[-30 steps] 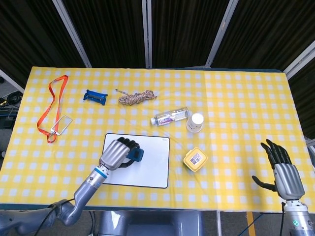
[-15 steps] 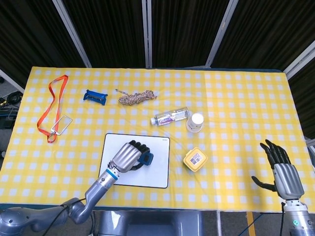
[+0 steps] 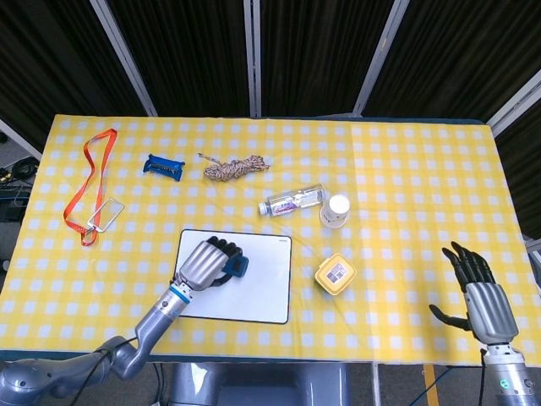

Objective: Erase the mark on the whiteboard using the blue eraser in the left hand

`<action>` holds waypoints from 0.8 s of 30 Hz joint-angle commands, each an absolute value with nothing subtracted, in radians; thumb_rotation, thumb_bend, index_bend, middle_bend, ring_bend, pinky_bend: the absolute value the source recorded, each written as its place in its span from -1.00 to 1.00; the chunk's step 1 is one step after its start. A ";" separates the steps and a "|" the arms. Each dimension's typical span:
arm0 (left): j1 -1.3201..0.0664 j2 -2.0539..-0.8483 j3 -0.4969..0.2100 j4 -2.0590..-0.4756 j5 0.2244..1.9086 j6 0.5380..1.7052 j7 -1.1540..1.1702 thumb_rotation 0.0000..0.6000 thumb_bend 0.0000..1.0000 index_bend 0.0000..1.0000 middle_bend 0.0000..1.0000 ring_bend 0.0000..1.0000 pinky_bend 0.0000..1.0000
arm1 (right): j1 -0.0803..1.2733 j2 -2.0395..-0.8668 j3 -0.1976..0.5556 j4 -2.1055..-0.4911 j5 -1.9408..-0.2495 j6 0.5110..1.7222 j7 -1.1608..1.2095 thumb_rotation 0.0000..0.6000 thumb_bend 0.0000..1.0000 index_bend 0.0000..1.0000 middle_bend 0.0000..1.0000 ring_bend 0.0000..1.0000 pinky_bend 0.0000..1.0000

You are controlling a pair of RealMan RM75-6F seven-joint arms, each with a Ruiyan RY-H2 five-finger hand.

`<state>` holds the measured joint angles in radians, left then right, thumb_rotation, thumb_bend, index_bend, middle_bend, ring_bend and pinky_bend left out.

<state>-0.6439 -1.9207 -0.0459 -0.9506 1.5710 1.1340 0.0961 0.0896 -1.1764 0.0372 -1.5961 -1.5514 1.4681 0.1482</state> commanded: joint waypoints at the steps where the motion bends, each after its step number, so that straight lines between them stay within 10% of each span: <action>1: -0.623 -1.893 -0.033 -0.927 1.570 1.155 0.066 1.00 0.23 0.53 0.13 0.05 -0.01 | 0.090 -1.179 0.034 -1.597 -1.556 1.469 0.141 1.00 -0.86 -0.98 -1.00 -1.00 -1.00; 24: -0.609 -1.906 0.039 -0.991 1.655 1.204 0.063 1.00 0.23 0.53 0.13 0.05 -0.01 | 0.087 -1.184 0.029 -1.603 -1.568 1.479 0.124 1.00 -0.86 -0.98 -1.00 -1.00 -1.00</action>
<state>-0.6054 -1.8973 0.0326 -0.9775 1.6460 1.2043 0.0521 0.0870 -1.1835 0.0293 -1.6036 -1.5677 1.4790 0.1240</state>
